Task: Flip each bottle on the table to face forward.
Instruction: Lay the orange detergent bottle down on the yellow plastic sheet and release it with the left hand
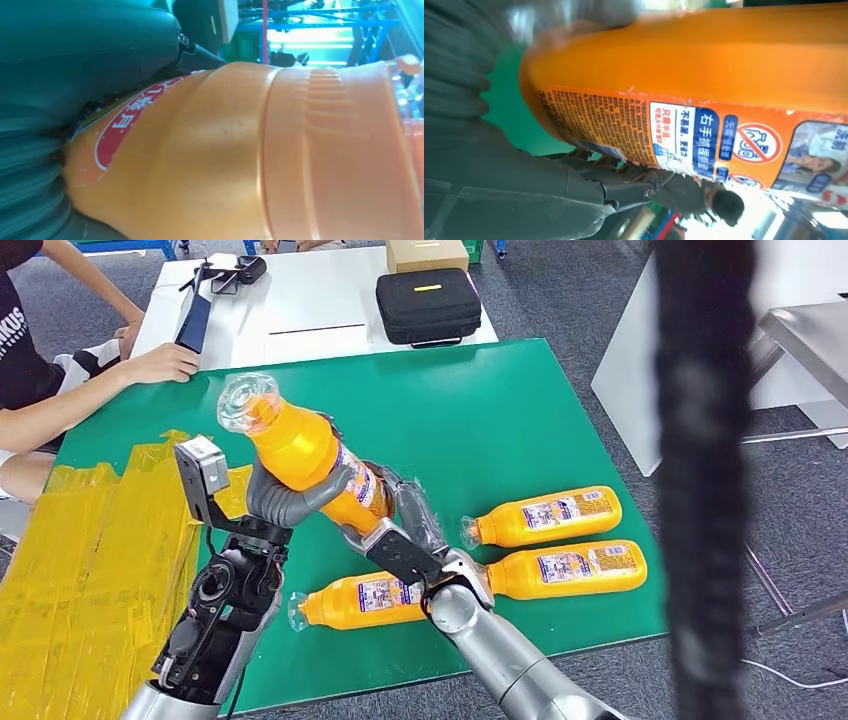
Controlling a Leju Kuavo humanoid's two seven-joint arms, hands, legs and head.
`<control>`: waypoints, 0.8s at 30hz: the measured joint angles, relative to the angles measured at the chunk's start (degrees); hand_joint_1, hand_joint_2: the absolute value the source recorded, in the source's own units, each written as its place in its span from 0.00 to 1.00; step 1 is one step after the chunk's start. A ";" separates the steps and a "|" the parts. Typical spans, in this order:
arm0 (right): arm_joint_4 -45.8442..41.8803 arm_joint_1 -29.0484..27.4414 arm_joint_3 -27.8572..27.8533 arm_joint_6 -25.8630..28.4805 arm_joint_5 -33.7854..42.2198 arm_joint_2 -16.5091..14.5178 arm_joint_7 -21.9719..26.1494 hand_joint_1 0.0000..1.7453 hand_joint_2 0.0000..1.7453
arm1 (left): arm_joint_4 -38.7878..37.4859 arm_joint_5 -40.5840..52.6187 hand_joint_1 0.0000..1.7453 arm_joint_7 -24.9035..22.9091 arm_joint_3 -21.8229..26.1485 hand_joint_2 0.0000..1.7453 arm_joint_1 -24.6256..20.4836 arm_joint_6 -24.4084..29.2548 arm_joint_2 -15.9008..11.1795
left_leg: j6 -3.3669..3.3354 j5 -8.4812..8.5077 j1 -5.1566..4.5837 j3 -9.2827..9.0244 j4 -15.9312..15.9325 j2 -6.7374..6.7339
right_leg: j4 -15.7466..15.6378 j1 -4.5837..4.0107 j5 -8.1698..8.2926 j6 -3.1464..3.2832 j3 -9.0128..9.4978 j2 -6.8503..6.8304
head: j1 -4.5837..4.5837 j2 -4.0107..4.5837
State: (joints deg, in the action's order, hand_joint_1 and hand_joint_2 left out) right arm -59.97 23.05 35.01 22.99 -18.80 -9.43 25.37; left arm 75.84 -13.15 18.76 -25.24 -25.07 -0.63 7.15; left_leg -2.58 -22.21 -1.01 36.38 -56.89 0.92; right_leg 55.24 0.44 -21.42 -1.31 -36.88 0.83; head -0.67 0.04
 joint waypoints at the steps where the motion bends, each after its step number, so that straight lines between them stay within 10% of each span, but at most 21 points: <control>1: -0.95 -0.34 -0.01 0.56 -0.19 0.21 0.12 0.00 1.00 | 0.04 0.15 1.00 0.11 0.02 1.00 -0.12 0.27 0.03 | 0.00 0.00 0.00 0.00 0.00 0.00 | 0.00 0.00 0.00 0.00 0.00 0.00 | 0.00 0.00; 5: -6.07 -1.70 0.01 2.39 -0.33 1.12 0.78 0.00 1.00 | 0.12 3.80 1.00 0.90 0.26 1.00 -0.28 3.97 -0.03 | 0.00 0.00 0.00 0.00 0.00 -0.01 | 0.00 0.00 0.00 0.00 -0.01 0.00 | -0.01 0.00; 9: -11.88 -3.13 0.01 3.93 0.06 2.57 0.79 0.00 0.00 | -0.67 20.15 1.00 2.88 1.49 1.00 -1.20 18.94 -0.39 | 0.00 0.00 0.00 0.00 0.00 -0.01 | 0.00 0.00 0.00 0.00 -0.01 0.00 | -0.01 0.00; 13: -17.23 -4.43 0.08 4.95 0.13 3.87 0.36 0.00 0.00 | -5.29 35.16 1.00 2.34 4.41 1.00 -4.33 30.41 -1.14 | 0.01 0.01 0.00 0.00 0.00 -0.01 | 0.00 -0.01 0.00 0.00 -0.01 0.00 | 0.00 0.00; 17: -21.12 -5.47 0.15 6.56 -0.60 4.91 -0.45 0.00 1.00 | -11.29 53.82 1.00 -1.77 7.27 1.00 -7.04 38.83 -2.17 | 0.03 0.04 0.01 -0.01 0.00 -0.02 | 0.01 -0.01 0.01 0.01 0.00 0.01 | -0.01 0.00; 24: -25.15 -7.21 0.19 9.10 -2.20 6.86 -1.40 0.00 1.00 | -17.26 100.18 1.00 -19.38 15.27 1.00 -8.62 40.48 -4.39 | 0.04 0.04 0.01 0.00 0.00 -0.02 | 0.02 0.00 0.01 0.01 -0.02 0.02 | 0.00 0.00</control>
State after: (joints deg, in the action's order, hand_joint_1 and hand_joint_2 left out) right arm -85.12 15.84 35.20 32.09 -21.00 -2.57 23.97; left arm 58.58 87.03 -0.62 -9.98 -33.70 39.86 2.76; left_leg -2.54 -22.18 -1.00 36.37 -56.89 0.90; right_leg 55.25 0.44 -21.42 -1.30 -36.91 0.85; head -0.67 0.04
